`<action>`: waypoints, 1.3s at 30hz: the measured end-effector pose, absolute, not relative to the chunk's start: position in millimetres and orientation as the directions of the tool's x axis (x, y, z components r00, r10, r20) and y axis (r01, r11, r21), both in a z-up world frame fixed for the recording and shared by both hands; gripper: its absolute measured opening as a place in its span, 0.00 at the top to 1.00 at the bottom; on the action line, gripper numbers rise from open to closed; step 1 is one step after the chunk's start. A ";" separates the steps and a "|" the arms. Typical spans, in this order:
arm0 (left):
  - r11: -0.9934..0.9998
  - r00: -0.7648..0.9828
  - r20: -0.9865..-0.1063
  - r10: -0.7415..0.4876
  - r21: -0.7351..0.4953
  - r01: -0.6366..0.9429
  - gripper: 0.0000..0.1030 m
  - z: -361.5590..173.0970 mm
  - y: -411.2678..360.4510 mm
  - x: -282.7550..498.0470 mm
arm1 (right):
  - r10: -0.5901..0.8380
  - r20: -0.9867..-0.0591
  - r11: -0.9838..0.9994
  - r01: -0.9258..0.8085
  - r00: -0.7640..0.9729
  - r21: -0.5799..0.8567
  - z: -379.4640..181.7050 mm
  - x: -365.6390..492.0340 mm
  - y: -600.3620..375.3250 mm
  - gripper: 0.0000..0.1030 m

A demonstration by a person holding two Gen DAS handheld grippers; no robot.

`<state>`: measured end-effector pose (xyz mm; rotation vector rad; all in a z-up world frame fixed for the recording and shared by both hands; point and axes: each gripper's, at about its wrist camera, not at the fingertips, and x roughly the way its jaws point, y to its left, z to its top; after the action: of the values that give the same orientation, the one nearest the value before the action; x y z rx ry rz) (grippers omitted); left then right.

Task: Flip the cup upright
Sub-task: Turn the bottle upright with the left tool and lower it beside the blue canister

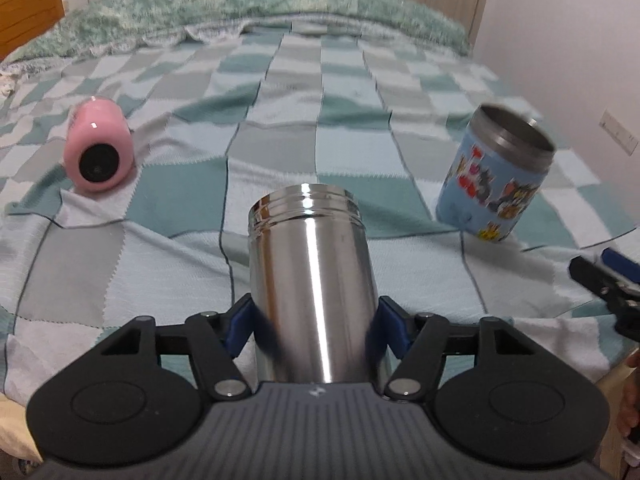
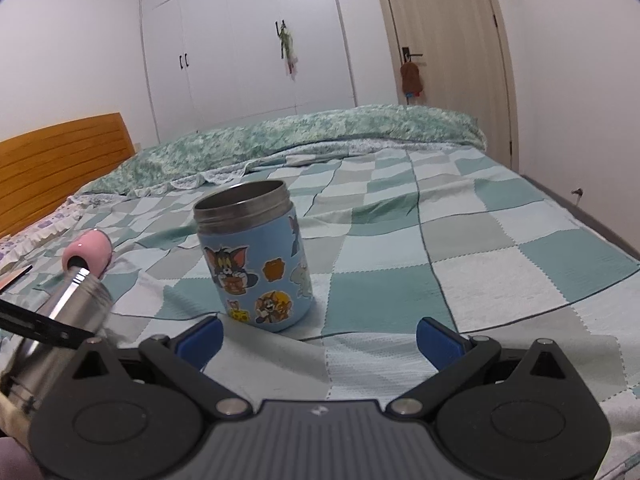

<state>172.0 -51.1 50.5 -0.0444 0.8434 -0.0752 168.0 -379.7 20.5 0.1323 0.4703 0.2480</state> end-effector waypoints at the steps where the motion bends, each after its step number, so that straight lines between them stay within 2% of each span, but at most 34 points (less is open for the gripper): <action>1: 0.996 0.677 -0.731 -0.088 -0.072 0.052 0.36 54.2 -49.9 168.1 | 0.260 -0.423 0.963 -0.201 0.868 0.180 20.5 166.6 -379.9 0.00; 12: 0.990 0.804 -0.579 -0.139 -0.075 0.117 0.38 87.0 -55.3 155.8 | 0.221 -0.360 0.972 -0.174 0.907 0.160 28.3 161.7 -376.0 0.00; 24: 0.975 0.868 -0.448 -0.216 -0.061 0.212 0.38 87.9 -89.0 211.0 | 0.165 -0.331 0.984 -0.132 0.929 0.120 32.9 175.4 -381.9 0.00; 28: 0.972 0.876 -0.426 -0.225 -0.042 0.229 0.38 78.5 -102.1 238.1 | 0.144 -0.338 0.989 -0.118 0.930 0.094 32.6 186.6 -384.5 0.00; 37: 0.967 0.855 -0.463 -0.232 -0.011 0.256 0.38 44.7 -113.0 297.2 | 0.105 -0.355 0.994 -0.094 0.929 0.048 25.2 213.2 -385.9 0.00; 39: 0.961 0.860 -0.444 -0.251 -0.008 0.276 0.38 40.0 -111.2 301.0 | 0.108 -0.356 0.994 -0.097 0.928 0.049 23.6 215.2 -385.8 0.00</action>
<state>301.0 -111.2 40.0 0.0565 0.4586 -0.2763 215.2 -385.8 23.6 0.0308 0.3662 0.1052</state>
